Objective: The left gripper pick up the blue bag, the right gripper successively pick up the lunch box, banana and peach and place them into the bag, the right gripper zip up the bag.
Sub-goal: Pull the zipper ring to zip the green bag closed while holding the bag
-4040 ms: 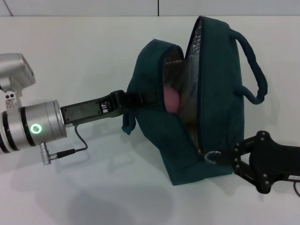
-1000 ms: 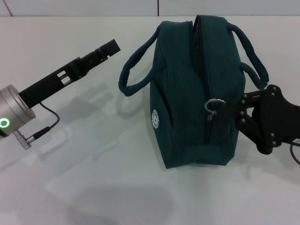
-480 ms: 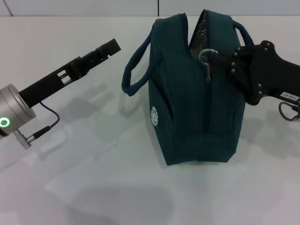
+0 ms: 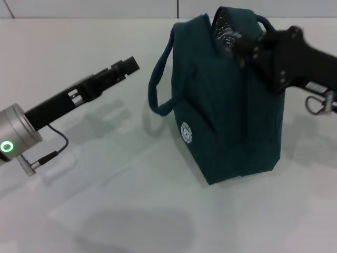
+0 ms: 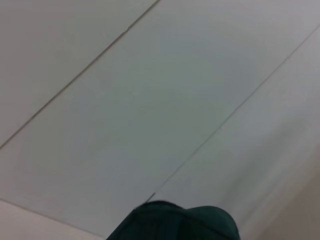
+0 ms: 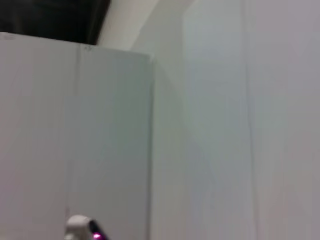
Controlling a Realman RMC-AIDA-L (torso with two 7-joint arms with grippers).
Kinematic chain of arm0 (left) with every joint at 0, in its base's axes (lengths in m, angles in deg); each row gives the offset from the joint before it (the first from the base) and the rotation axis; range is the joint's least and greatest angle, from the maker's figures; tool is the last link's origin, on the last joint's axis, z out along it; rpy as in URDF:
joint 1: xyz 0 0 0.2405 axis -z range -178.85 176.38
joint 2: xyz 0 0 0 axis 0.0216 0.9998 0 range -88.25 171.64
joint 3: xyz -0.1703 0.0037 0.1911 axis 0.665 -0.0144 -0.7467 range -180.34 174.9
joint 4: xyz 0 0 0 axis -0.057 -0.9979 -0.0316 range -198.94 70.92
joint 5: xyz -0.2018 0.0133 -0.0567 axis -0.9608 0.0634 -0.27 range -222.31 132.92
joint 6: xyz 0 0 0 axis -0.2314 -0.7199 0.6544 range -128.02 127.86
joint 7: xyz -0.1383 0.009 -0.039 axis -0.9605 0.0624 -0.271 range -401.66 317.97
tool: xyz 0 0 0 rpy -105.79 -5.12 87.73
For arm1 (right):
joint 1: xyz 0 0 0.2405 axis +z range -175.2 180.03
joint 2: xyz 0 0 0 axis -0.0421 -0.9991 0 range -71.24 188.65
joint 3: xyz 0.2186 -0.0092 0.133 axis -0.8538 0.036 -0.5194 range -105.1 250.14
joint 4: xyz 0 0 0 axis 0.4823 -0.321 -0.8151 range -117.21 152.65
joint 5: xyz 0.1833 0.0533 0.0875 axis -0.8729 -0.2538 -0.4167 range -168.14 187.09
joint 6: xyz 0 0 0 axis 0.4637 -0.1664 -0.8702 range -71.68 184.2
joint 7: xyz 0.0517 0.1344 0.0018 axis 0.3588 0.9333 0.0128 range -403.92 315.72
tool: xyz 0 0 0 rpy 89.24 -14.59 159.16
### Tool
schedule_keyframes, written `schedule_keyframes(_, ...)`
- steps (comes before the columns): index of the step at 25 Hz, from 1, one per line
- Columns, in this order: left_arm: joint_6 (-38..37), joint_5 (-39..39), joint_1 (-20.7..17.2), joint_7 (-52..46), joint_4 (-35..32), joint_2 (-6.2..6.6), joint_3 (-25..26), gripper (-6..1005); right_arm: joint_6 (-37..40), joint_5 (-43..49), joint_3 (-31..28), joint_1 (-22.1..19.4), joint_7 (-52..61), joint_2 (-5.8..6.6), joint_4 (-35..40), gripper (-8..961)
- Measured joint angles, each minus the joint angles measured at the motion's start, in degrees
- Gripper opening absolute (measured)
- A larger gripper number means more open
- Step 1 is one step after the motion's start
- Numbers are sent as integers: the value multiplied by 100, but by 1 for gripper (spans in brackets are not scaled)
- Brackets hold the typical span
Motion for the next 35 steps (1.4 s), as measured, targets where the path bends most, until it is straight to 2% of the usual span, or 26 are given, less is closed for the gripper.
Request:
schedule_keyframes(5,-28,347,-25,13,-34,62,1,865,-2,-64,486,244,18,-41,-4,23)
schedule_keyframes(11,-34,296,-157,25,-54,159,48,850,-41,-608,1111,525,16,-46,33,24)
schedule_keyframes(19,-46,301,-308,147,-205,180,44,830,-239,-652,1207,566,8,-46,-1,26)
schedule_keyframes(24,-407,656,-258,256,-376,197,-19,818,-262,-715,1199,503,14,-46,-56,28)
schedule_keyframes(27,-564,927,-271,501,-613,149,-14,811,-273,-763,1201,495,15,-46,-103,29)
schedule_keyframes(35,-916,881,-324,889,-665,104,32,791,-273,-792,1208,484,14,-46,-167,31)
